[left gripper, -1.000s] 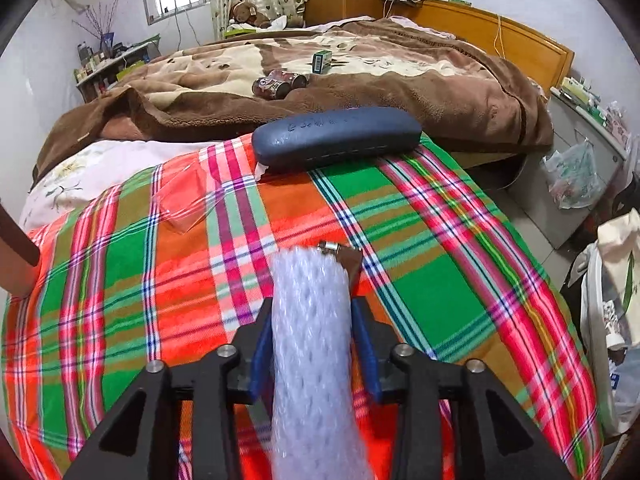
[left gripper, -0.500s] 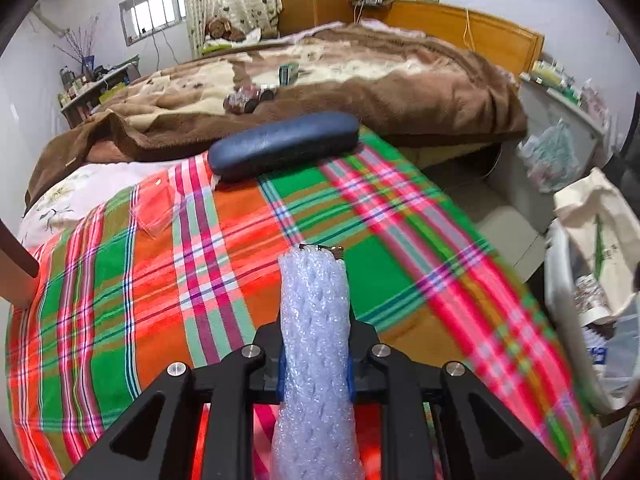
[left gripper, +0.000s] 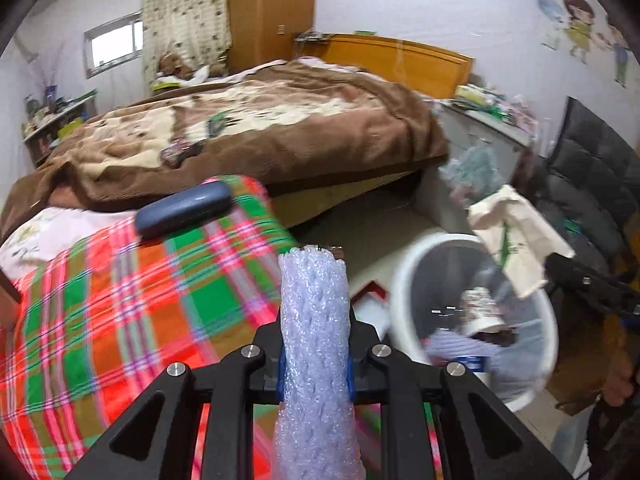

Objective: Collect trash
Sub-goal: 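Carry the foam net and cloth bag over the wastebasket with both tools, then open both tools to drop the foam net and cloth bag into the wastebasket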

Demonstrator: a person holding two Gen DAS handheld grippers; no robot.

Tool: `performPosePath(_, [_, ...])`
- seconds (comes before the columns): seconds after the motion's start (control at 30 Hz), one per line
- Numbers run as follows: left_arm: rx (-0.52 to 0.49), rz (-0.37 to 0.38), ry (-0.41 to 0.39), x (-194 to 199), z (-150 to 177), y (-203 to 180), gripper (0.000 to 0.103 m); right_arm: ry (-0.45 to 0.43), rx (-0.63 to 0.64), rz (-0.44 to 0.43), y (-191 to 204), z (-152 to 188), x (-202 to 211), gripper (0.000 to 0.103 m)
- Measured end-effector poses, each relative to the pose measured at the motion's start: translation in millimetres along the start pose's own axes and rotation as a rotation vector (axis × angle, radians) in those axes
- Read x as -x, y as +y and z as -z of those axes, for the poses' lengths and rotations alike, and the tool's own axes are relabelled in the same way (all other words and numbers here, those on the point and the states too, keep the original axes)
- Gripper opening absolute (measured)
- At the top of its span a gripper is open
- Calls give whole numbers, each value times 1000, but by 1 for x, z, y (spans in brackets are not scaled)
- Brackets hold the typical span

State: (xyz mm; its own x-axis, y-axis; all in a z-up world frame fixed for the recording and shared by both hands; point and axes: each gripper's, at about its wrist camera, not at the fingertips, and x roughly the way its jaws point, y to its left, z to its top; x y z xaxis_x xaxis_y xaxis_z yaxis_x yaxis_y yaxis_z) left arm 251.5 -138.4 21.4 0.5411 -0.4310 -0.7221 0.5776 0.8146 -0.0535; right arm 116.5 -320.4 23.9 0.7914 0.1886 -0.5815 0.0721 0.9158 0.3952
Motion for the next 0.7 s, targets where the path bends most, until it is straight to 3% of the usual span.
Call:
performPosePath(0.2, [-43, 76, 4, -4, -1, -57, 21, -4, -14, 73, -22, 4, 13, 16])
performPosePath(0.43, [-51, 171, 47, -32, 6, -111, 21, 48, -26, 136, -47, 10, 9, 17])
performPosePath(0.7, [-36, 188, 119, -69, 15, -140, 22, 113, -37, 158, -70, 18, -4, 18])
